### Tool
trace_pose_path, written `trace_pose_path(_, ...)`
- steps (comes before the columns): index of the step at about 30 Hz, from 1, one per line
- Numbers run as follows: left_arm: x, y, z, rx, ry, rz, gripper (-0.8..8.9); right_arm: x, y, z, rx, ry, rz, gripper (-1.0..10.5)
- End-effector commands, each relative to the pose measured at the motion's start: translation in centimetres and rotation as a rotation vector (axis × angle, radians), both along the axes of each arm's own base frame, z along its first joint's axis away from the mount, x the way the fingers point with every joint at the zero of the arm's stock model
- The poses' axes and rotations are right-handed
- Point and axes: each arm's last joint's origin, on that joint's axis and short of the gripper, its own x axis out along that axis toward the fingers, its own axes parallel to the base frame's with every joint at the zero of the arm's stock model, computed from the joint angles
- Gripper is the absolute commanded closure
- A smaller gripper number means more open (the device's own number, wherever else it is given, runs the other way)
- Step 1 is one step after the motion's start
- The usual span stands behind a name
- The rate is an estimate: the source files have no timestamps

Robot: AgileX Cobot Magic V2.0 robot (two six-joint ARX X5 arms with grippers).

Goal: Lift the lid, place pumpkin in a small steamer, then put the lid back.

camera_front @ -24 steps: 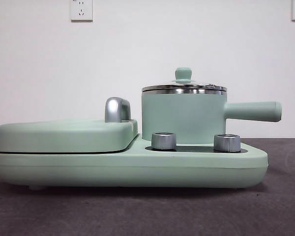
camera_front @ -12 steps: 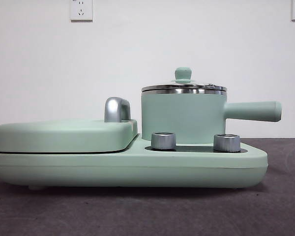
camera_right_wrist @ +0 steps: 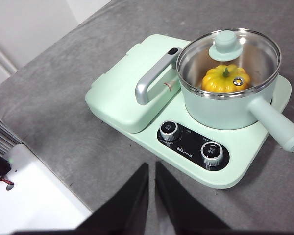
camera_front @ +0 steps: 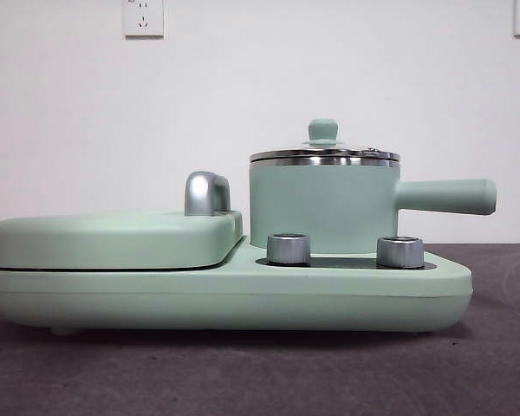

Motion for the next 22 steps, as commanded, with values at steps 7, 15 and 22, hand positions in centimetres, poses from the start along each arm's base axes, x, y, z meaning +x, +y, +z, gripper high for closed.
trace_pose_path(7, 3.0, 0.7, -7.7, -0.116, -0.224, 0.266, 7.98, 0.0, 0.1, 0.3, 0.001, -0.016, 0.014, 9.3)
trace_pose_path(15, 4.2, 3.1, -15.8, -0.072, -0.272, 0.588, 7.96, 0.0, 0.1, 0.3, 0.001, -0.016, 0.014, 9.3)
trace_pose_path(22, 4.2, 4.1, -17.7, 0.003, -0.296, 0.812, 7.94, 0.0, 0.1, 0.3, 0.001, -0.016, 0.014, 9.3)
